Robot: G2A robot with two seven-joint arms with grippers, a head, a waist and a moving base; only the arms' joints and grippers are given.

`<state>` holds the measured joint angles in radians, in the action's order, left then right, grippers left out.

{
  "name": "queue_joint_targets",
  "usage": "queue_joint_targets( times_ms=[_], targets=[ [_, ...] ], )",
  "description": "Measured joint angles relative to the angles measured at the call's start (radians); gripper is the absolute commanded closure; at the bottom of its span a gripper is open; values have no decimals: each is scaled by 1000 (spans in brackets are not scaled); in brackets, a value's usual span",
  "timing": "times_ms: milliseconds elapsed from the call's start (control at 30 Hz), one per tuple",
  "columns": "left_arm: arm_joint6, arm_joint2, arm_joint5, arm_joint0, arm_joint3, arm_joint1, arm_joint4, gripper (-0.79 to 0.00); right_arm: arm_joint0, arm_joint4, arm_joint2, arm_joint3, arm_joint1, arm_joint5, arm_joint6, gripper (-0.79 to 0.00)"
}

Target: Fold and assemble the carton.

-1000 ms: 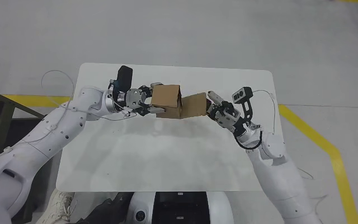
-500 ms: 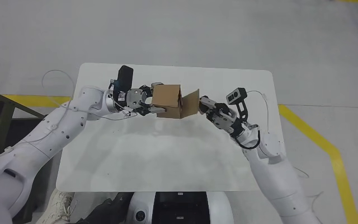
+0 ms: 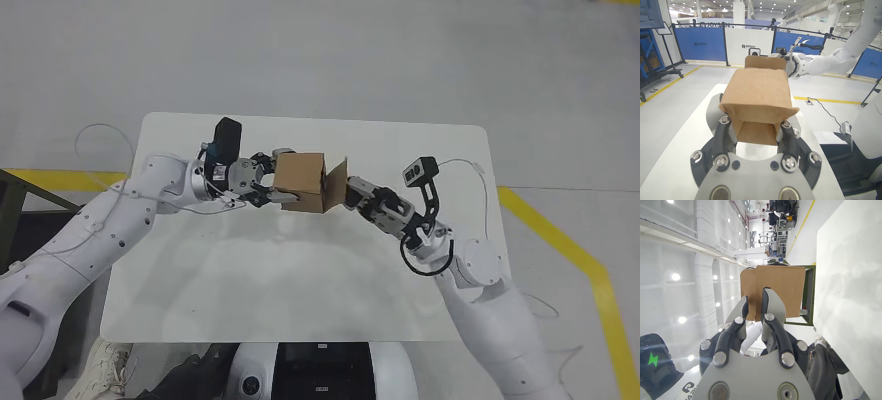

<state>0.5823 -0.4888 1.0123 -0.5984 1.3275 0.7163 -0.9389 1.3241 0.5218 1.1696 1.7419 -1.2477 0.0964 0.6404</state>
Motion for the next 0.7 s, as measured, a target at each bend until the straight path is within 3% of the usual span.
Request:
queue_joint_targets(
  times_ms=[300, 700],
  targets=[
    [-29, -11, 0, -4, -1, 4, 1, 0, 6, -113, -14, 37, 3, -33, -46, -228],
    [-80, -41, 0, -17, 5, 14, -18, 0, 13, -190, -29, 73, 4, -45, -82, -231]
  ],
)
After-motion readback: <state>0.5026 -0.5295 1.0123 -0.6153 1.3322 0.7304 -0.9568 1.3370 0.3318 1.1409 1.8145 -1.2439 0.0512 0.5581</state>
